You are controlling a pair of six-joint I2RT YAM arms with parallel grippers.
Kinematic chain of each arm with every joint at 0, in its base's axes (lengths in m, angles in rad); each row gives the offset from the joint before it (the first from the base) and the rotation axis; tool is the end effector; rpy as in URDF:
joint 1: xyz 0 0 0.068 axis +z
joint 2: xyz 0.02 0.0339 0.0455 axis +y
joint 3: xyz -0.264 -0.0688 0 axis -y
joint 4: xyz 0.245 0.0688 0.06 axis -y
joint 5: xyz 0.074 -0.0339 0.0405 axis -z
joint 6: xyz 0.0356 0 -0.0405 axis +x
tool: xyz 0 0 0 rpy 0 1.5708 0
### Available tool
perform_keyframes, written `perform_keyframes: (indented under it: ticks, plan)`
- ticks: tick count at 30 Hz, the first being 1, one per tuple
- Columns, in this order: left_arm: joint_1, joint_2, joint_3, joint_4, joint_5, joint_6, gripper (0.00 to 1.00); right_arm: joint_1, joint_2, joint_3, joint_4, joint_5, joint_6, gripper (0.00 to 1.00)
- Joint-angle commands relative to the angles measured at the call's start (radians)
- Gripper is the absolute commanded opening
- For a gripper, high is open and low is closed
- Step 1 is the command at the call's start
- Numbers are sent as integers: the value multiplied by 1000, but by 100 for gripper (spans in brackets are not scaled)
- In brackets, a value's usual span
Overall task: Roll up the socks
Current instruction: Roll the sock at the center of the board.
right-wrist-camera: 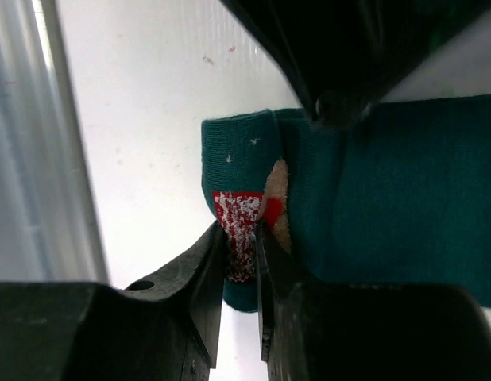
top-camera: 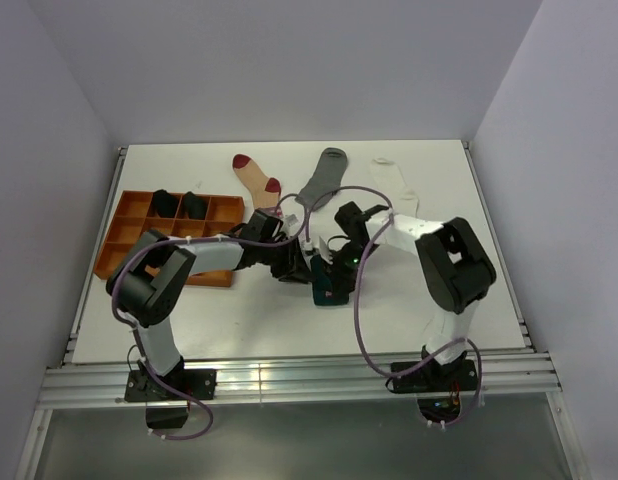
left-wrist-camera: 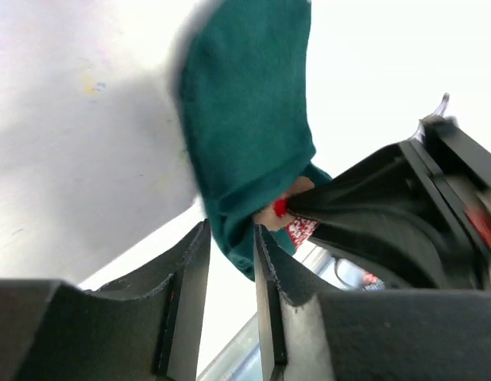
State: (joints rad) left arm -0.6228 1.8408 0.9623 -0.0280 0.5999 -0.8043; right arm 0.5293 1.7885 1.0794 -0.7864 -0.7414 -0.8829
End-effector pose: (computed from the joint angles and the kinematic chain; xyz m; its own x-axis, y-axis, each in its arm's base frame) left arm 0.2780 -0.2244 0.1362 -0.9940 -0.0181 -0.1074 0.0694 0.6550 -0.7524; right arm 0.2551 0.1771 0.1573 -0.2249 -0.7917 -0.5680 -0.9293 -0.0011 0.3694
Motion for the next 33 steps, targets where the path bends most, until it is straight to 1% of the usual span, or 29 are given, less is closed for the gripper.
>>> perform_keyframes:
  ticks: [1,3,4,5,7,8,10,12,14,17,21,26,33]
  plan:
    - [5,-95,-72,141,-133,25,34,-40,131,83,-284,-101,-100,21]
    - [2,-130,-94,181,-161,52,34,-66,181,152,-350,-118,-108,21]
    - [-3,-136,-103,186,-170,69,35,-72,236,177,-373,-124,-108,21]
    - [-8,-141,-103,188,-178,111,34,-77,268,236,-429,-124,-111,22]
    - [-20,-140,-108,203,-207,146,34,-87,360,293,-476,-131,-110,22]
    - [-32,-138,-106,211,-210,164,34,-91,388,342,-509,-141,-103,22]
    - [-61,-137,-102,238,-218,211,34,-101,451,381,-537,-144,-87,22]
    - [-89,-134,-93,255,-219,264,35,-103,472,407,-521,-127,-35,22]
    - [-139,-120,-76,281,-224,298,36,-103,482,410,-475,-109,5,22]
    - [-183,-94,-65,332,-190,301,36,-103,492,413,-453,-92,45,22]
    - [-195,-68,-74,358,-170,295,36,-106,491,402,-419,-58,85,22]
    - [-196,-74,-119,396,-147,295,37,-106,485,393,-402,-39,104,22]
    - [-198,-54,-143,436,-48,289,37,-112,470,372,-335,5,170,22]
